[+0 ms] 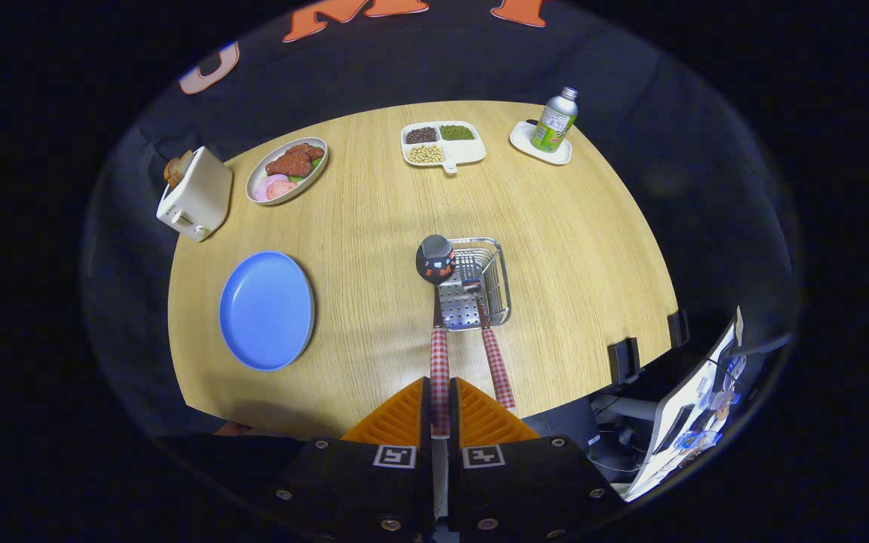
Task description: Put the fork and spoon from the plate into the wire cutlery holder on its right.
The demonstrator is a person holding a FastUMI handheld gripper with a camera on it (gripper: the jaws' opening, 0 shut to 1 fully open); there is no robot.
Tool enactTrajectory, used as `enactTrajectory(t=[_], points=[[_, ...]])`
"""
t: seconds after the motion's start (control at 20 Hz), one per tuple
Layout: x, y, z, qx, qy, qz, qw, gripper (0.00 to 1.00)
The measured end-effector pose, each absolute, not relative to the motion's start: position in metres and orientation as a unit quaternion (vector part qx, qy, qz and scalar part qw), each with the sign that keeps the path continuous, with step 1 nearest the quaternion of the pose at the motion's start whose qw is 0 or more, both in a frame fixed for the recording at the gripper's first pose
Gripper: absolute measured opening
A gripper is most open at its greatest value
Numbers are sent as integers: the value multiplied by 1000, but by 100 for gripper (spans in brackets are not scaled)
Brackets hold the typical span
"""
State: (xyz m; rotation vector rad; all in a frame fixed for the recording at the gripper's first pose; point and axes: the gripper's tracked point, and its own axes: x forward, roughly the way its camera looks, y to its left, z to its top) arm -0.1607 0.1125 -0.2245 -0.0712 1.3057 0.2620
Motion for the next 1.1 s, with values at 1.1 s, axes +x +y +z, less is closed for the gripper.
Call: enactTrajectory(t=[1.1], points=[[-134, 105, -247, -112, 721, 156, 666, 8]])
